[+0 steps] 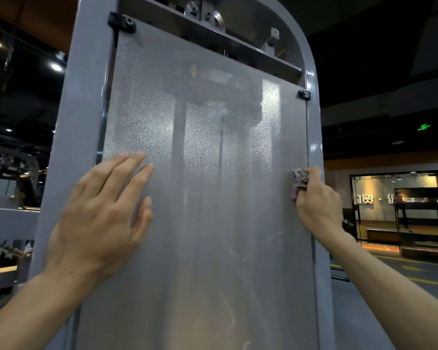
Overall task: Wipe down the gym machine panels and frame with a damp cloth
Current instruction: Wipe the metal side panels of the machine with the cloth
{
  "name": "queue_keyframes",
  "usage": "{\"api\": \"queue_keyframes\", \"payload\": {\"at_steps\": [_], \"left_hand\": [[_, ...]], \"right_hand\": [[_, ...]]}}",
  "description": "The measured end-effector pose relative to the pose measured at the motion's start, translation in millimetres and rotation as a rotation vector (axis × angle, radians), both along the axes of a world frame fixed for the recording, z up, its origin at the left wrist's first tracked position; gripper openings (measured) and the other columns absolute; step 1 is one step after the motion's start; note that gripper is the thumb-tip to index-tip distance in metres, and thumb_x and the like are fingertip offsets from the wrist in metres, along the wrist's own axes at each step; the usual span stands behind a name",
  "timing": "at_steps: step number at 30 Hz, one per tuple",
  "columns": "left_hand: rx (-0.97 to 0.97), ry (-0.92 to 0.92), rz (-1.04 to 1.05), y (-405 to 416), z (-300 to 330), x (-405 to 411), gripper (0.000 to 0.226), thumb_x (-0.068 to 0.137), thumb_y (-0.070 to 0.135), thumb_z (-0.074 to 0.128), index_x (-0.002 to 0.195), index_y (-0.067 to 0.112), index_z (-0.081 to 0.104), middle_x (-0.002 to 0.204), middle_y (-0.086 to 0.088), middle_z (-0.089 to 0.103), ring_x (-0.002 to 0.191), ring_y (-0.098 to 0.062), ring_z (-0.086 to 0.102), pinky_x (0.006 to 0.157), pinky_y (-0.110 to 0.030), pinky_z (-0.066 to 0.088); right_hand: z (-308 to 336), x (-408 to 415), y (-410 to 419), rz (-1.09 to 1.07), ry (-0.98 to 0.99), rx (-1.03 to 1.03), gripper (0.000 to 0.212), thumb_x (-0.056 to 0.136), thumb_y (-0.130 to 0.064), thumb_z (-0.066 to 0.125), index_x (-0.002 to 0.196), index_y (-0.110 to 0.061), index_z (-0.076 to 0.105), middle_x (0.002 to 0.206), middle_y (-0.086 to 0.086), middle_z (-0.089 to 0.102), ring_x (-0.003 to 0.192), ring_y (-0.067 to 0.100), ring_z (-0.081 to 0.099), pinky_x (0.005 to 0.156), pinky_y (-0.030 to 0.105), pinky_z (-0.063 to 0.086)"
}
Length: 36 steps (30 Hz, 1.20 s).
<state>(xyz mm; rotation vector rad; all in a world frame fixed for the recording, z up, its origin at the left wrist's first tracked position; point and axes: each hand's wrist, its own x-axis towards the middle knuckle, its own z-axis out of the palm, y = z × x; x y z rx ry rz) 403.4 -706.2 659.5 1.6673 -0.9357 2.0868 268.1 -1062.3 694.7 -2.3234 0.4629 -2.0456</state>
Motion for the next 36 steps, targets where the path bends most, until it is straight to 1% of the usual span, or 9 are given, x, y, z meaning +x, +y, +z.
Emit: {"api": "queue_keyframes", "payload": {"at_steps": [6,11,14,19,22,25,28,32,36], "left_hand": [[-0.008,-0.001,-0.007,0.1,0.3,0.2,0.05,0.1,0.026,0.047,0.143,0.003,0.059,0.153,-0.013,0.052,0.142,-0.035,0.046,0.119,-0.048,0.033],[-0.01,-0.003,-0.001,0.4,-0.4,-1.1,0.05,0.1,0.026,0.047,0.142,0.003,0.059,0.152,-0.014,0.053,0.141,-0.034,0.046,0.118,-0.049,0.034],[-0.006,0.018,-0.009,2.7,-0.6,-2.8,0.05,0.099,0.026,0.047,0.142,0.004,0.059,0.153,-0.013,0.053,0.142,-0.034,0.045,0.119,-0.049,0.032],[-0.007,0.028,-0.005,1.9,-0.5,-2.9,0.051,0.099,0.026,0.047,0.143,0.005,0.058,0.153,-0.012,0.052,0.143,-0.033,0.044,0.12,-0.048,0.028],[-0.01,0.025,-0.002,1.7,-0.1,-2.2,0.05,0.099,0.026,0.048,0.143,0.004,0.058,0.153,-0.012,0.052,0.143,-0.032,0.045,0.12,-0.047,0.029],[-0.005,0.031,0.002,2.3,-0.9,-2.4,0.05,0.099,0.027,0.048,0.143,0.004,0.059,0.153,-0.013,0.053,0.143,-0.032,0.045,0.119,-0.047,0.029],[0.014,0.052,0.011,4.0,0.8,-3.8,0.051,0.099,0.028,0.047,0.143,0.004,0.058,0.153,-0.013,0.052,0.144,-0.033,0.044,0.121,-0.048,0.028],[0.087,0.063,-0.002,13.6,-1.1,-6.4,0.052,0.098,0.026,0.047,0.144,0.004,0.056,0.154,-0.013,0.051,0.145,-0.032,0.043,0.125,-0.049,0.026],[0.101,0.064,0.019,33.1,-16.3,-8.5,0.053,0.099,0.025,0.047,0.145,0.002,0.056,0.154,-0.013,0.051,0.145,-0.03,0.045,0.126,-0.05,0.024]], "right_hand": [[0.7,-9.6,-5.4,-0.057,-0.012,0.113,0.015,0.1,-0.011,0.049,0.114,-0.015,0.044,0.079,0.009,0.063,0.066,0.032,0.056,0.063,0.041,0.043],[3.8,10.8,58.9,0.09,-0.024,0.023,0.019,0.095,-0.004,0.055,0.109,-0.014,0.047,0.066,-0.016,0.045,0.06,0.025,0.05,0.06,0.035,0.034],[1.5,19.0,73.2,0.075,0.019,-0.078,0.027,0.091,-0.001,0.055,0.116,-0.009,0.051,0.069,-0.005,0.051,0.06,0.029,0.045,0.06,0.04,0.036],[-4.6,0.2,29.2,-0.045,-0.014,0.165,0.019,0.1,-0.008,0.047,0.117,-0.014,0.043,0.082,0.016,0.064,0.067,0.034,0.054,0.065,0.044,0.045],[-4.2,5.7,57.1,0.014,-0.03,0.116,0.016,0.1,-0.01,0.05,0.115,-0.013,0.044,0.078,0.007,0.064,0.071,0.038,0.06,0.068,0.051,0.05],[-4.2,23.8,106.2,0.098,0.004,-0.026,0.022,0.096,-0.006,0.054,0.117,-0.009,0.05,0.063,-0.012,0.044,0.067,0.035,0.053,0.062,0.041,0.035],[-9.4,29.4,130.2,0.105,0.071,-0.127,0.027,0.093,-0.006,0.053,0.12,-0.008,0.05,0.072,0.004,0.06,0.068,0.042,0.055,0.06,0.04,0.028],[-12.7,14.3,96.4,-0.039,0.058,-0.011,0.031,0.094,-0.002,0.044,0.124,-0.009,0.045,0.082,0.018,0.066,0.065,0.04,0.05,0.061,0.042,0.033],[-17.5,9.8,105.2,0.013,-0.002,0.059,0.014,0.098,-0.004,0.045,0.109,-0.012,0.041,0.067,-0.001,0.054,0.066,0.039,0.052,0.062,0.043,0.033]]}}
